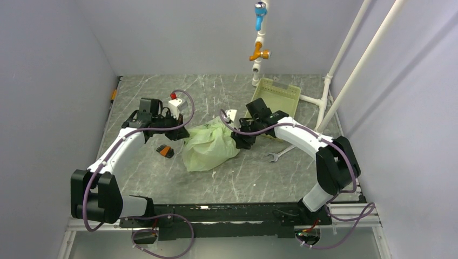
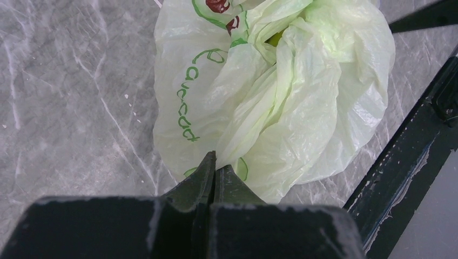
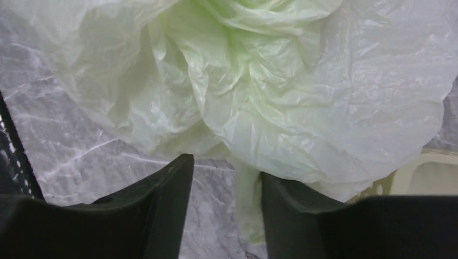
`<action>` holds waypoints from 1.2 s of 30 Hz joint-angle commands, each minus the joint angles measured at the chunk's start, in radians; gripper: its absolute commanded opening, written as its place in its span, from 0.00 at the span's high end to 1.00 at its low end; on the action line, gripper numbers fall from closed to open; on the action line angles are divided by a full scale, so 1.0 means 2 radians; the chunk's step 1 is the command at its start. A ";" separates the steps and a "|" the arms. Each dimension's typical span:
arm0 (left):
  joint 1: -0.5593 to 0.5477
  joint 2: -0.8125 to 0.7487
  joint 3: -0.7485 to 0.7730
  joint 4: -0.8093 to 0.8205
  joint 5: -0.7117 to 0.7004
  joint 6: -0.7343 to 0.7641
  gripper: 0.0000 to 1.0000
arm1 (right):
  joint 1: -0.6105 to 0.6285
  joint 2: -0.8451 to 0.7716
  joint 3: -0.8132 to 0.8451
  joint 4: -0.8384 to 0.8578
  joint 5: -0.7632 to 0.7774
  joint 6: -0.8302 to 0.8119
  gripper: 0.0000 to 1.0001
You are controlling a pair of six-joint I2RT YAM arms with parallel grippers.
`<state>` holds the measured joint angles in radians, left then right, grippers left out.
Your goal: Place the fake fruits into the plastic bag and tie a complex knot
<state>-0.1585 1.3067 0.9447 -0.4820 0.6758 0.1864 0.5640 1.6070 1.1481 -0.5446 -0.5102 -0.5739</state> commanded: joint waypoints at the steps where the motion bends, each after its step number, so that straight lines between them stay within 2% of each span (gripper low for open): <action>1: 0.000 -0.010 -0.004 0.016 0.002 -0.009 1.00 | 0.007 0.005 -0.012 0.063 0.055 0.006 0.60; 3: 0.003 -0.011 -0.003 0.013 -0.012 -0.006 1.00 | 0.005 0.003 -0.009 0.050 0.067 -0.009 0.78; 8: 0.037 -0.013 0.005 0.009 -0.040 0.001 1.00 | -0.017 -0.021 -0.005 -0.011 0.064 -0.062 1.00; 12: 0.067 -0.011 0.011 0.001 -0.063 0.017 1.00 | -0.041 -0.030 -0.003 -0.058 0.070 -0.101 1.00; 20: 0.133 -0.013 0.015 -0.009 -0.142 0.028 1.00 | -0.094 -0.037 -0.013 -0.091 0.100 -0.153 1.00; 28: 0.196 0.017 -0.002 -0.013 -0.208 0.054 1.00 | -0.156 -0.032 -0.072 -0.070 0.136 -0.208 1.00; 32: 0.218 0.030 -0.022 0.003 -0.257 0.071 1.00 | -0.175 -0.039 -0.105 -0.043 0.153 -0.224 1.00; 36: 0.239 0.050 -0.024 0.005 -0.278 0.075 1.00 | -0.184 -0.046 -0.115 -0.038 0.158 -0.226 1.00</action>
<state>0.1535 1.3853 0.8852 -0.5484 0.6018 0.2276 0.3489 1.5539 0.9668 -0.4568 -0.5686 -0.9691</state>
